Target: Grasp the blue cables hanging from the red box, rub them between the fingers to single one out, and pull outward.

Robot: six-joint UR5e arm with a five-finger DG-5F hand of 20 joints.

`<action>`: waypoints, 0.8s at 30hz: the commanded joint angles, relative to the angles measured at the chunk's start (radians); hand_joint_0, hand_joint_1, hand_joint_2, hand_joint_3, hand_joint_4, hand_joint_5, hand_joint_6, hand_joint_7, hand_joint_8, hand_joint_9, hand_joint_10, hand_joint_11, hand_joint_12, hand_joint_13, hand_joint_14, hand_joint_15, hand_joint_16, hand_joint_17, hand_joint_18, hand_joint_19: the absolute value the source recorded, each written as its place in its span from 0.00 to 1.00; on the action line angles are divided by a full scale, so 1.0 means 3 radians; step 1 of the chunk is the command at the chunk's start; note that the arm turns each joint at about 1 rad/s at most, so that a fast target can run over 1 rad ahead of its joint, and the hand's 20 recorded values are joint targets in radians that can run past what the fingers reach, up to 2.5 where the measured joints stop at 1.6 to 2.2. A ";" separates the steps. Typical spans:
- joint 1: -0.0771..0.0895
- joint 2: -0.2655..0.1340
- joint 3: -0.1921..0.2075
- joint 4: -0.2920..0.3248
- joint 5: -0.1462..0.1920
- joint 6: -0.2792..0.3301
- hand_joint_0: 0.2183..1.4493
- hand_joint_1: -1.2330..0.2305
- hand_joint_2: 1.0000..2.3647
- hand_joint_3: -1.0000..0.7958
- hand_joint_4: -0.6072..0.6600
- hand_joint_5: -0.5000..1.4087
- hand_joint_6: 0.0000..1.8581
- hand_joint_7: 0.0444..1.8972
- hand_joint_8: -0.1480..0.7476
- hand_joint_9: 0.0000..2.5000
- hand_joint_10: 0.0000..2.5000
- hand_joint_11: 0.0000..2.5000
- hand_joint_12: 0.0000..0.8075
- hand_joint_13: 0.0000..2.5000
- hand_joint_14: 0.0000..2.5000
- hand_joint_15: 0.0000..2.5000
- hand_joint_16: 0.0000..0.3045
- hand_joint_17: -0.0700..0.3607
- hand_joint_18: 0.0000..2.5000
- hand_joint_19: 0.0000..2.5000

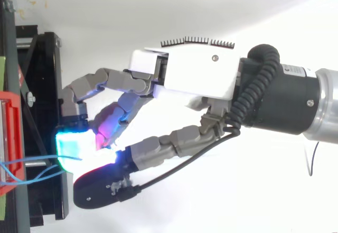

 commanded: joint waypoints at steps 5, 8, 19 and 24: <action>0.0005 -0.0001 -0.0004 -0.0010 -0.0018 -0.0005 0.29 0.27 0.01 0.52 0.46 0.24 0.42 0.63 0.41 0.24 0.00 0.00 0.46 0.21 0.00 0.00 0.16 0.42 0.27 0.10; 0.0015 -0.0001 -0.0014 -0.0005 -0.0018 -0.0005 0.29 0.27 0.01 0.52 0.46 0.24 0.42 0.63 0.40 0.23 0.00 0.00 0.47 0.20 0.00 0.00 0.17 0.43 0.27 0.08; 0.0026 -0.0001 -0.0167 0.0092 -0.0023 0.0005 0.28 0.28 0.01 0.52 0.46 0.24 0.41 0.63 0.41 0.22 0.00 0.00 0.47 0.18 0.00 0.00 0.17 0.43 0.25 0.09; 0.0026 -0.0001 -0.0167 0.0098 -0.0049 0.0020 0.28 0.28 0.01 0.52 0.46 0.24 0.41 0.64 0.41 0.23 0.00 0.00 0.45 0.19 0.00 0.00 0.16 0.42 0.24 0.10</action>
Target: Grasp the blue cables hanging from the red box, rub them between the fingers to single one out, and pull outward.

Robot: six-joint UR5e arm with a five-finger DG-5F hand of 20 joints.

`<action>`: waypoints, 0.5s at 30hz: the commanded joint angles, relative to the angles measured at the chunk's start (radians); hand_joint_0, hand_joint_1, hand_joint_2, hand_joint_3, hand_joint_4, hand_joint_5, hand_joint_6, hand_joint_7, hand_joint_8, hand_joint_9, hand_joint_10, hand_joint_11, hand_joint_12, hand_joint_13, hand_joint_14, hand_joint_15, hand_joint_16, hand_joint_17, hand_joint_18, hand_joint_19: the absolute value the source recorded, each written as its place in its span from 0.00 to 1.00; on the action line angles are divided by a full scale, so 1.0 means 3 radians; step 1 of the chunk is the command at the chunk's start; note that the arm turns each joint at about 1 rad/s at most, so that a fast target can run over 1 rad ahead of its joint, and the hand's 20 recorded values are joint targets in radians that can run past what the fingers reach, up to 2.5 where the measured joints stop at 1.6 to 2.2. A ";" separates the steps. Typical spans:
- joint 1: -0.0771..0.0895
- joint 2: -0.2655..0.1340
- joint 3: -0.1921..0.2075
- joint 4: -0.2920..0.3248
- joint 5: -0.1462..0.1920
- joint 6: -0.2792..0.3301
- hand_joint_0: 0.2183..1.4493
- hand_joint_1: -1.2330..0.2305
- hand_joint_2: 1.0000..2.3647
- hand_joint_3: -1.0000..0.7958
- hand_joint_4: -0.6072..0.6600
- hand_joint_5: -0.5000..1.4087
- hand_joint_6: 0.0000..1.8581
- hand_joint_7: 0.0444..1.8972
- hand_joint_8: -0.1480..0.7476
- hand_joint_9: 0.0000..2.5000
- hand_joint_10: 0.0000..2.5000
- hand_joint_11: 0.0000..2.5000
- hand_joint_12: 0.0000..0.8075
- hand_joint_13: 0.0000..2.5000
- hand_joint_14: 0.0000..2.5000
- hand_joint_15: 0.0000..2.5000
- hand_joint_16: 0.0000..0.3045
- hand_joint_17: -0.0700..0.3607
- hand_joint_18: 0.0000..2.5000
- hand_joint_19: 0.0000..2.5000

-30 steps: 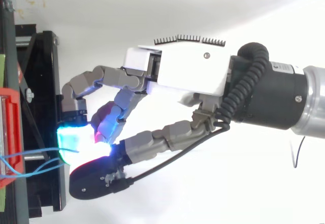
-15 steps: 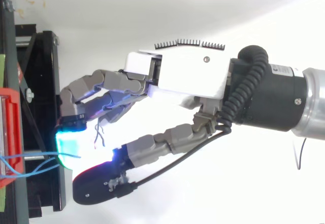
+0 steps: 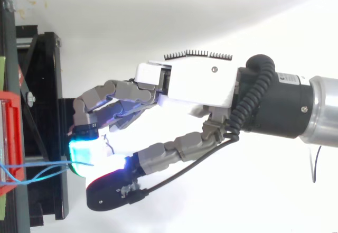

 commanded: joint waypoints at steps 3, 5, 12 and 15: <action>-0.0004 0.0000 -0.0024 -0.0024 -0.0140 0.0019 0.28 0.28 0.01 0.52 0.46 0.24 0.41 0.64 0.41 0.23 0.00 0.00 0.45 0.19 0.00 0.01 0.16 0.42 0.24 0.10; -0.0009 0.0000 -0.0090 -0.0009 -0.0186 0.0039 0.28 0.28 0.01 0.52 0.46 0.24 0.41 0.64 0.41 0.24 0.00 0.00 0.45 0.19 0.00 0.01 0.16 0.42 0.24 0.10; -0.0009 0.0000 -0.0448 0.0400 -0.0206 0.0458 0.28 0.28 0.01 0.52 0.46 0.24 0.41 0.63 0.42 0.24 0.00 0.00 0.45 0.19 0.00 0.01 0.16 0.42 0.24 0.10; -0.0019 0.0000 -0.0576 0.0518 -0.0211 0.0586 0.28 0.28 0.01 0.52 0.46 0.24 0.41 0.64 0.42 0.25 0.00 0.00 0.45 0.19 0.00 0.02 0.16 0.42 0.24 0.10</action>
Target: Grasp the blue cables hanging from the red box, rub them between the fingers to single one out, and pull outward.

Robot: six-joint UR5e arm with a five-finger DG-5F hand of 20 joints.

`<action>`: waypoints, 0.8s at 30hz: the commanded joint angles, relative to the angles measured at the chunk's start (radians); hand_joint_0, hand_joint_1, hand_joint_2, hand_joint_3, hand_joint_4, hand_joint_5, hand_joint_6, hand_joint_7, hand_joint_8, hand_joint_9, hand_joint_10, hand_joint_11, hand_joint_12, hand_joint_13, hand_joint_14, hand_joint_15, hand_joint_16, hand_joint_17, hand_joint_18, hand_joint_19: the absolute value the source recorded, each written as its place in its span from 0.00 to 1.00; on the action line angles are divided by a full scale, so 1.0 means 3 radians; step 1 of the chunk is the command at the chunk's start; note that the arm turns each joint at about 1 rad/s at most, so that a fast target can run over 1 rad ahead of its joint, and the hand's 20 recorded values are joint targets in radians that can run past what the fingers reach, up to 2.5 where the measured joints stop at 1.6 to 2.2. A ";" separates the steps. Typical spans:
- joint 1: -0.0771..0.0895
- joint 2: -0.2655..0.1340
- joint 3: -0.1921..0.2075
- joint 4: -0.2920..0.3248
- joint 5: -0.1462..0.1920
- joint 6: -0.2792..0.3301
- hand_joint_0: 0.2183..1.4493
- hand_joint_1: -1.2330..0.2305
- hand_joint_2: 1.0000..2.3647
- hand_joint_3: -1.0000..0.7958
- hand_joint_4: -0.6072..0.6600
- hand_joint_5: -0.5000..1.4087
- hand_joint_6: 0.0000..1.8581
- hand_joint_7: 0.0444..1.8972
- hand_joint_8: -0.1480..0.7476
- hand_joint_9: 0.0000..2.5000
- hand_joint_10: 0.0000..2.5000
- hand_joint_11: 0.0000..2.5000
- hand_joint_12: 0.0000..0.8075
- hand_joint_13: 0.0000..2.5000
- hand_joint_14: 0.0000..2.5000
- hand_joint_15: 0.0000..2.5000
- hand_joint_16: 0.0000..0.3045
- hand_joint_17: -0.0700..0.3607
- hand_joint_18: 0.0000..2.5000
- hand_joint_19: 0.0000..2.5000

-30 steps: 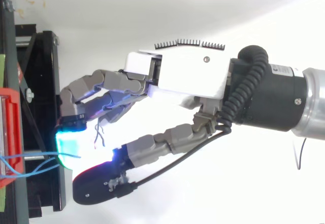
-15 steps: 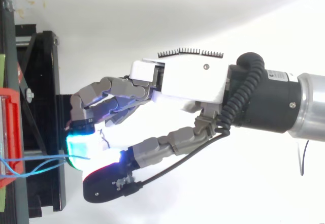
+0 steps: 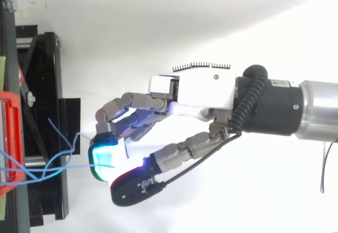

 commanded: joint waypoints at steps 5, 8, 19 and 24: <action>-0.0027 0.0000 -0.0283 0.0290 -0.0014 0.0161 0.28 0.28 0.01 0.52 0.46 0.24 0.41 0.63 0.42 0.25 0.00 0.00 0.45 0.19 0.00 0.02 0.16 0.42 0.24 0.10; -0.0032 0.0000 -0.0359 0.0403 -0.0014 0.0166 0.28 0.28 0.01 0.52 0.47 0.24 0.41 0.64 0.42 0.25 0.00 0.00 0.45 0.20 0.00 0.02 0.16 0.42 0.25 0.10; -0.0053 0.0000 -0.0436 0.0515 0.0001 0.0145 0.28 0.28 0.01 0.52 0.46 0.24 0.41 0.63 0.43 0.26 0.00 0.00 0.45 0.20 0.00 0.02 0.16 0.42 0.25 0.10; -0.0053 0.0000 -0.0436 0.0515 0.0001 0.0125 0.28 0.28 0.01 0.52 0.46 0.24 0.41 0.63 0.43 0.26 0.00 0.00 0.45 0.20 0.00 0.02 0.16 0.42 0.25 0.10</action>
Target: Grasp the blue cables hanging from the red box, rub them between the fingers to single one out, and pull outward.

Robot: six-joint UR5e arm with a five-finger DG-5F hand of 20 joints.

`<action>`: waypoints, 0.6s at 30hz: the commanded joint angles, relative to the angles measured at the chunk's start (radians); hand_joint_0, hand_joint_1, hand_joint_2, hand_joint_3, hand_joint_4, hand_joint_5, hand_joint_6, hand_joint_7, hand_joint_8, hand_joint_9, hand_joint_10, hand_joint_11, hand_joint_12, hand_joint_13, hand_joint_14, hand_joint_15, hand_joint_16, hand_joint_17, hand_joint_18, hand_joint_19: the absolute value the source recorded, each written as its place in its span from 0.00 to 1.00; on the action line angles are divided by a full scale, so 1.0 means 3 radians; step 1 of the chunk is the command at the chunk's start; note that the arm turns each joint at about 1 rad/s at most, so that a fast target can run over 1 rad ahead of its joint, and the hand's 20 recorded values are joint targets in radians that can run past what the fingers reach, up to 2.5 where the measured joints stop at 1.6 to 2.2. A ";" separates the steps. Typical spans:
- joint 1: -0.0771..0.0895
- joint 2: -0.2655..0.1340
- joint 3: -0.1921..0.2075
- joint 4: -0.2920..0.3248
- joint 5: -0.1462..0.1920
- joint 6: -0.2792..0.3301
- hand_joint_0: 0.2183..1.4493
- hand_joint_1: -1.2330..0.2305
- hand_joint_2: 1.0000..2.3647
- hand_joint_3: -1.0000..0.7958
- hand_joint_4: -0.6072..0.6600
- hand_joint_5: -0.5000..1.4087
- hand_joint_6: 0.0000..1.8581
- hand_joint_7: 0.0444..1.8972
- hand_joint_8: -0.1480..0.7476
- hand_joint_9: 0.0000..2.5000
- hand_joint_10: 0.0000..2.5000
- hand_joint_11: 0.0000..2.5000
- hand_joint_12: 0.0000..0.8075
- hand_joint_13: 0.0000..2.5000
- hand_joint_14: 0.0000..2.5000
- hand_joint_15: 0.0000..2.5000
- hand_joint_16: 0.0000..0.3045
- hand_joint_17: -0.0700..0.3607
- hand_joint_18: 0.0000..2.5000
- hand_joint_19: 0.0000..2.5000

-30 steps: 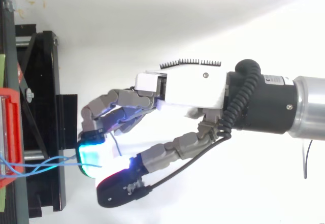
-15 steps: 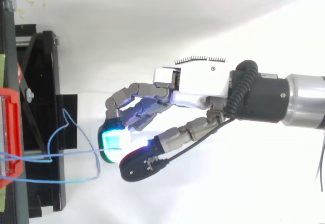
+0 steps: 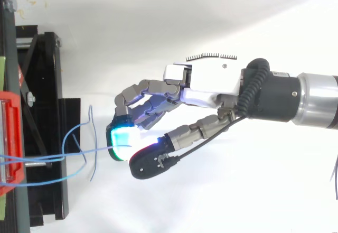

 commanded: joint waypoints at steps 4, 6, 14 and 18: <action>0.0001 0.0000 -0.0001 0.0010 0.0000 -0.0013 0.28 0.28 0.01 0.52 0.47 0.24 0.41 0.63 0.43 0.26 0.00 0.00 0.45 0.20 0.00 0.02 0.16 0.42 0.25 0.10; 0.0001 0.0000 -0.0001 0.0010 0.0000 -0.0013 0.28 0.28 0.01 0.52 0.47 0.24 0.41 0.63 0.43 0.27 0.00 0.00 0.45 0.20 0.00 0.02 0.16 0.42 0.25 0.10; 0.0001 0.0000 -0.0001 0.0004 0.0000 -0.0013 0.29 0.28 0.01 0.52 0.46 0.25 0.41 0.62 0.43 0.28 0.00 0.00 0.45 0.20 0.00 0.02 0.16 0.42 0.25 0.10; 0.0001 0.0000 -0.0001 -0.0001 0.0005 -0.0018 0.28 0.28 0.01 0.52 0.46 0.25 0.41 0.62 0.43 0.29 0.00 0.00 0.45 0.21 0.00 0.02 0.16 0.42 0.25 0.10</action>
